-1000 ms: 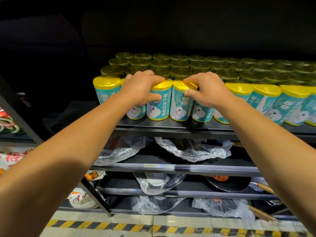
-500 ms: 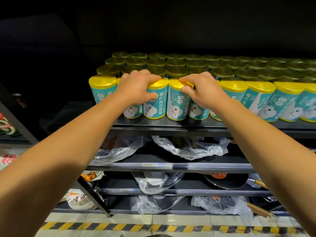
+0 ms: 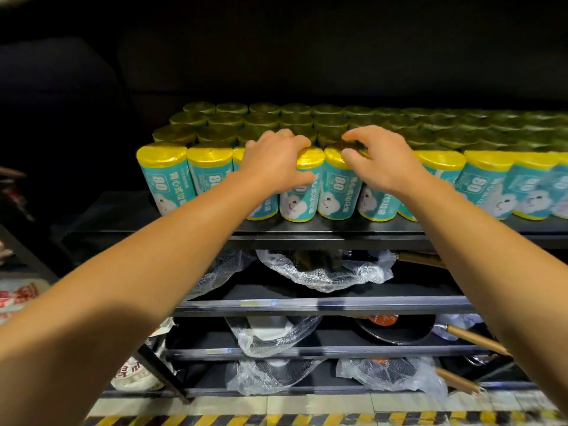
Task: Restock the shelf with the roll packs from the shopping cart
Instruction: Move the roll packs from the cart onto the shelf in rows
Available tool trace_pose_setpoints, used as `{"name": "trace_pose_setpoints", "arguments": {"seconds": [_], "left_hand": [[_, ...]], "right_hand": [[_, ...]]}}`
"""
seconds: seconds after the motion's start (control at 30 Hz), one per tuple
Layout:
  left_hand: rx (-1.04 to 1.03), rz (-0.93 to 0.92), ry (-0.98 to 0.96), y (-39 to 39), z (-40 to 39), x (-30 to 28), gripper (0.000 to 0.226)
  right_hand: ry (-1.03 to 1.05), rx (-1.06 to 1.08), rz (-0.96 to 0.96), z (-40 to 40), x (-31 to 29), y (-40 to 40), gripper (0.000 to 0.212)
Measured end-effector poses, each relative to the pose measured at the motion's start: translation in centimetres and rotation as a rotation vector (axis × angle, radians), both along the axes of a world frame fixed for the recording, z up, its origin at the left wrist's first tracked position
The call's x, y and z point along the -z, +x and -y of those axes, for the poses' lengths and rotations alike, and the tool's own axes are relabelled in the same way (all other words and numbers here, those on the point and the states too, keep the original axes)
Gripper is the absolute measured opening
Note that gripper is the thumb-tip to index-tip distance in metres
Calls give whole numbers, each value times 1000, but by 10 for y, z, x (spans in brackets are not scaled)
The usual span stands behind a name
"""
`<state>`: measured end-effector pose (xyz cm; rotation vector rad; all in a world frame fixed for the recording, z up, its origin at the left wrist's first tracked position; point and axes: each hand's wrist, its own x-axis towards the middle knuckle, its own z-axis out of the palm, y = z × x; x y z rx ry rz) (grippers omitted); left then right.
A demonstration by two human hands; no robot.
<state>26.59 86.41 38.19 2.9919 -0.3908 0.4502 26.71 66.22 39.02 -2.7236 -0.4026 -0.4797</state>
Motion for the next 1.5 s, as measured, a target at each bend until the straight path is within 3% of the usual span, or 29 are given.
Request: {"name": "trace_pose_setpoints", "arguments": {"seconds": [0.13,0.23,0.6,1.37,1.5], "left_hand": [[-44,-3,-1,1,5,3,69],[-61,-2,-3,1,6,4,70],[-97,-35,-40,0,14,-1,67],[-40,-91,-20,1,9,-9,72],[31,-43,-84,1,18,-12,69]], "right_hand": [[-207,92,-65,-7,6,5,64],[-300,129,-5,-7,14,7,69],[-250,-94,-128,13,2,11,65],[-188,-95,-231,11,-8,9,65],[28,-65,-128,23,-12,1,52]]}}
